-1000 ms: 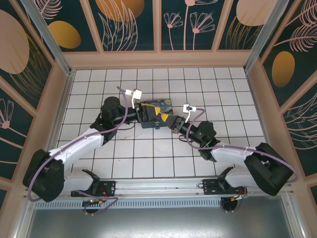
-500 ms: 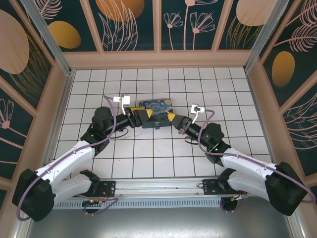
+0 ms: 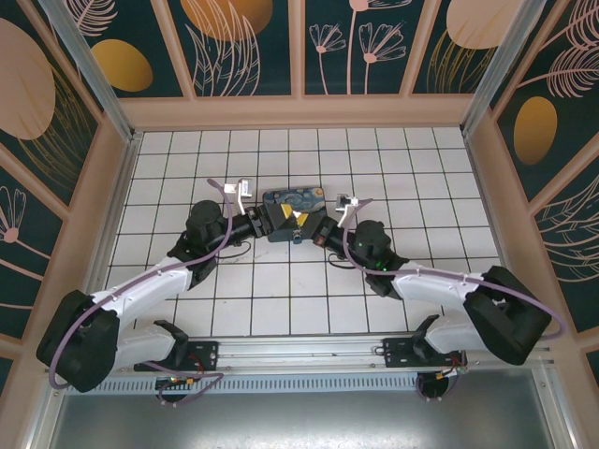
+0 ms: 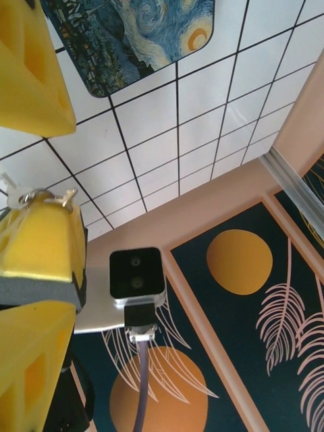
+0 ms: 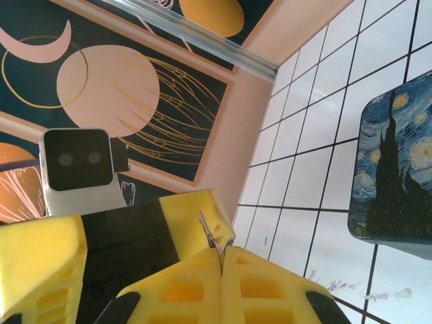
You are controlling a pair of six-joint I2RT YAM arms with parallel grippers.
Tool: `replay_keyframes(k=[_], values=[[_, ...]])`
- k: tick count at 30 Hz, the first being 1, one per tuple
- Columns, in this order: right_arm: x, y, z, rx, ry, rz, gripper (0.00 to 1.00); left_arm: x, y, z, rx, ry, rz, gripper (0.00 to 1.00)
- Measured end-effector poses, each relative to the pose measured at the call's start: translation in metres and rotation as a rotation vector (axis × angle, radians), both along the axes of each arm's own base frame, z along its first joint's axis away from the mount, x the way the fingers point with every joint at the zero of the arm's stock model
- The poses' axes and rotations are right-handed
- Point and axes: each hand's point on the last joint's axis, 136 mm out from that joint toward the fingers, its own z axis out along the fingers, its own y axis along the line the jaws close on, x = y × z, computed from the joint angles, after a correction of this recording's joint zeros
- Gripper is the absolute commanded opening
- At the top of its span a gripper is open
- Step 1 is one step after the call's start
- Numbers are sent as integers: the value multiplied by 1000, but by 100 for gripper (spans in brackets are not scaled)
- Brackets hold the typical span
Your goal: Unlock a padlock with a key
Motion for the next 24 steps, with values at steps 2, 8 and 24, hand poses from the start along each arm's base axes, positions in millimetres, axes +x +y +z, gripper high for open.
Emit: replay_keyframes(k=[2,8,24], values=[[4,3,-2,4,11,-3,0,0,0,0,-3,1,1,58],[5,14,0,28,21,11,0,4,-3,-5,-5,10,1,53],[1,20,6,42,12,27,0,9,-4,-13,-2,25,11,35]])
